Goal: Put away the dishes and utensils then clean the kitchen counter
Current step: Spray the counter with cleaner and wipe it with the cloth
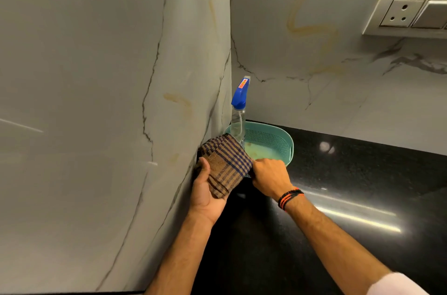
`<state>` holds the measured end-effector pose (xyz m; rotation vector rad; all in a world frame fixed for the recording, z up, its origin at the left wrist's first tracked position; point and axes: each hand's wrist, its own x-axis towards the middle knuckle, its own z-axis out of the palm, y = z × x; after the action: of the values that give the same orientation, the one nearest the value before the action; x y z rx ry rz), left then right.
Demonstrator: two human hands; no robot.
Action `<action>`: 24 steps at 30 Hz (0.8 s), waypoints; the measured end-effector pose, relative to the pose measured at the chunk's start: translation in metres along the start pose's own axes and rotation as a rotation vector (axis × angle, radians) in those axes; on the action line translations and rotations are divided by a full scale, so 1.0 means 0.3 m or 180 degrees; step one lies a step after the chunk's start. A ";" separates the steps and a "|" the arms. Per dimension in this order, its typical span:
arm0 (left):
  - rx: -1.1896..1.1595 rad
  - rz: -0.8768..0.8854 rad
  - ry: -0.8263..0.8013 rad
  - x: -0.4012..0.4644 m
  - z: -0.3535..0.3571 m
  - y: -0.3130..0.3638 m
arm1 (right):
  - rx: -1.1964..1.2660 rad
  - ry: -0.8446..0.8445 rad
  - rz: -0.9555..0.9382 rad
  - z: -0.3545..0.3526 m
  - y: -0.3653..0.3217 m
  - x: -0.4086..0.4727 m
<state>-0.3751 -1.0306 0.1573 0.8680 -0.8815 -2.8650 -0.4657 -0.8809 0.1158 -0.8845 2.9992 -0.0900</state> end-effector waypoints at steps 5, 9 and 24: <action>0.0019 -0.0085 -0.0006 0.007 0.018 -0.003 | -0.0020 0.0038 0.0032 -0.021 0.052 0.141; -0.0001 -0.0100 -0.0007 0.026 0.011 -0.015 | -0.0026 0.0011 0.0112 -0.033 0.079 0.232; 0.0045 -0.0312 -0.0104 0.092 -0.008 -0.059 | 0.1528 0.1494 0.0422 -0.070 0.072 0.220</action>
<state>-0.3948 -1.0218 0.1325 0.8929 -0.8879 -2.9677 -0.5334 -0.8974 0.1357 -0.6796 3.1812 -1.1019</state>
